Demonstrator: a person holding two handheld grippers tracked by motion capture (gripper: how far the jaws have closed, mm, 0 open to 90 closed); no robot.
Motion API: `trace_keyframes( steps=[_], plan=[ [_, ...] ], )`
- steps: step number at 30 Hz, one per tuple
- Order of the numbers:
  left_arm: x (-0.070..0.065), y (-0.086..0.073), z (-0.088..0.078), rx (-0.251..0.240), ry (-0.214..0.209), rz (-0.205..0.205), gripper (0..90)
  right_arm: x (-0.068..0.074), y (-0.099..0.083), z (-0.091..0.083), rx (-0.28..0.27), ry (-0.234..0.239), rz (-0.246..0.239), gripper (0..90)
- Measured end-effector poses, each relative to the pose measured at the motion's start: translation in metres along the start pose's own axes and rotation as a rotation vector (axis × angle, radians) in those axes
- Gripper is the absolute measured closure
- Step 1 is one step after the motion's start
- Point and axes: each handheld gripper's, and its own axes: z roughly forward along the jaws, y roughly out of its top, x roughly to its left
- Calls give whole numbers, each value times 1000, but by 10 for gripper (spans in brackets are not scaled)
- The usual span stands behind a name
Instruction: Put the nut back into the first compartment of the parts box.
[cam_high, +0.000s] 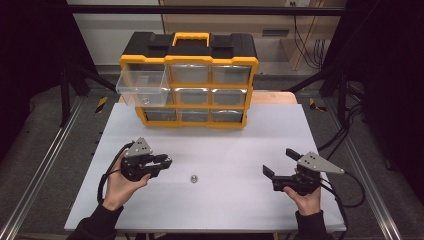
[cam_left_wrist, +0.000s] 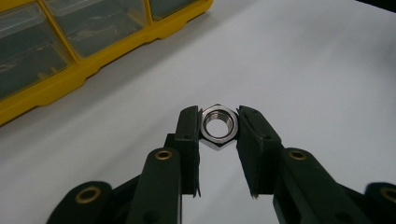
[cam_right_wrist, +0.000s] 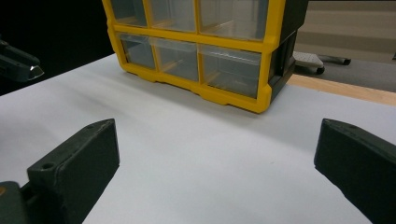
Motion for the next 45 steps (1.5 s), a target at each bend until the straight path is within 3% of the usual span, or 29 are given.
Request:
trace_keyframes(
  steps=[16, 45],
  plan=[
    [3, 12, -20, -55, 23, 0, 700, 0, 0, 1, 2, 0, -3, 5],
    [10, 55, -54, -131, 73, 23, 699, 0, 0, 1, 4, -3, 0, 5]
  ],
)
